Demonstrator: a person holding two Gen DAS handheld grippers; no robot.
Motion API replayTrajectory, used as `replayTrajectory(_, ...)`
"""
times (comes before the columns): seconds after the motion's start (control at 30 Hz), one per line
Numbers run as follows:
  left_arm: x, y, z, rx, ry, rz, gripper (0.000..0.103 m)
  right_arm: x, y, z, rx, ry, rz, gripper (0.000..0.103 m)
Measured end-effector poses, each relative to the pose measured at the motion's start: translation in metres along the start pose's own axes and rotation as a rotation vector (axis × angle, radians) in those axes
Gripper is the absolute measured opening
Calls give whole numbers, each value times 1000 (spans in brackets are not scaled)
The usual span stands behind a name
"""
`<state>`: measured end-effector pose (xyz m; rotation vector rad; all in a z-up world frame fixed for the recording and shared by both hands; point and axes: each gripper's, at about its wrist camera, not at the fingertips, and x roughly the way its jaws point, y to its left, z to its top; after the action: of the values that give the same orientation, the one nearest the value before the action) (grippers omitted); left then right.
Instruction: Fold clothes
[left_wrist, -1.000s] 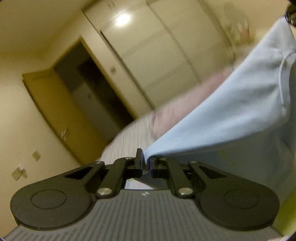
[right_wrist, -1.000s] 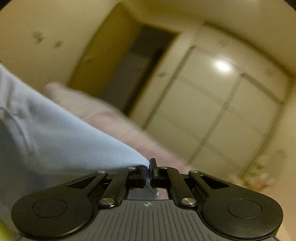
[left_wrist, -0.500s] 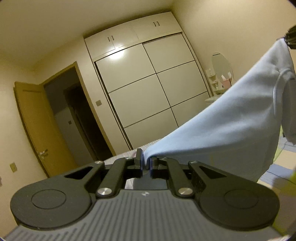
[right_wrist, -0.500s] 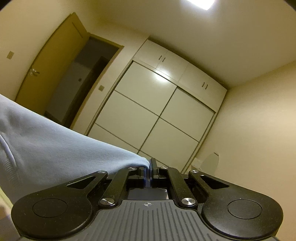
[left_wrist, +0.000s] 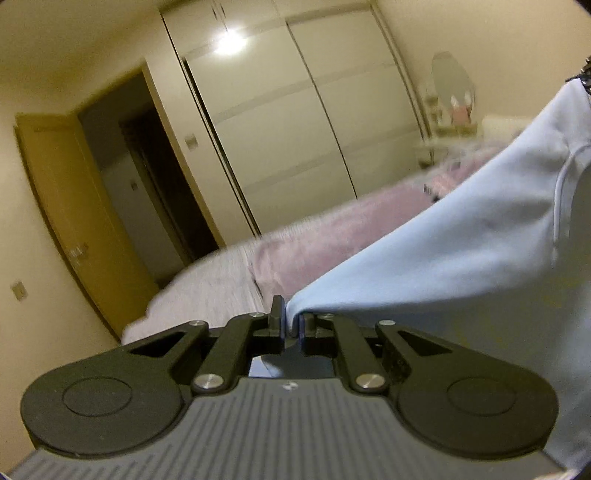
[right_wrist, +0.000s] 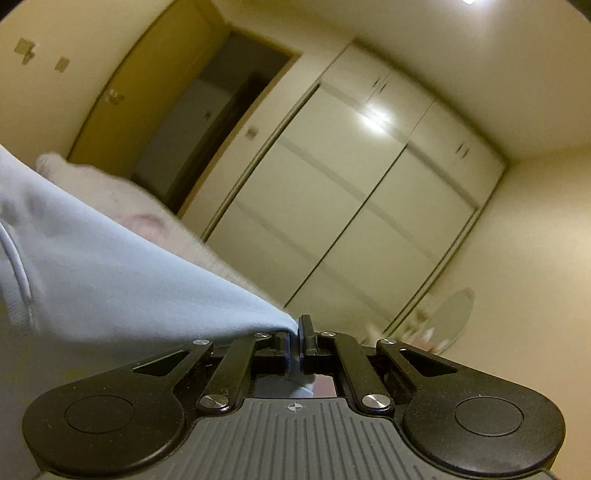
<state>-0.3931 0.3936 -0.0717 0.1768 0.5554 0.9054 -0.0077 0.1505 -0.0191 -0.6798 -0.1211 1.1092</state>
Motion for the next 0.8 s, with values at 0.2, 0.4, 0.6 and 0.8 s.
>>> replayTrajectory(0.2,210,-5,3,-126,361,-20,38,201,38,-45,-14,404,156,46)
replayTrajectory(0.4,253,-30,-61,-190,548,38,35,271,54,-139,176,595,265,73)
replayTrajectory(0.6,195,-47,-142,-354,771,44,36,214,71,-236,515,829,427,73)
replayTrajectory(0.8,134,-63,-183,-593,901,45,36,140,90,-338,861,1100,423,73)
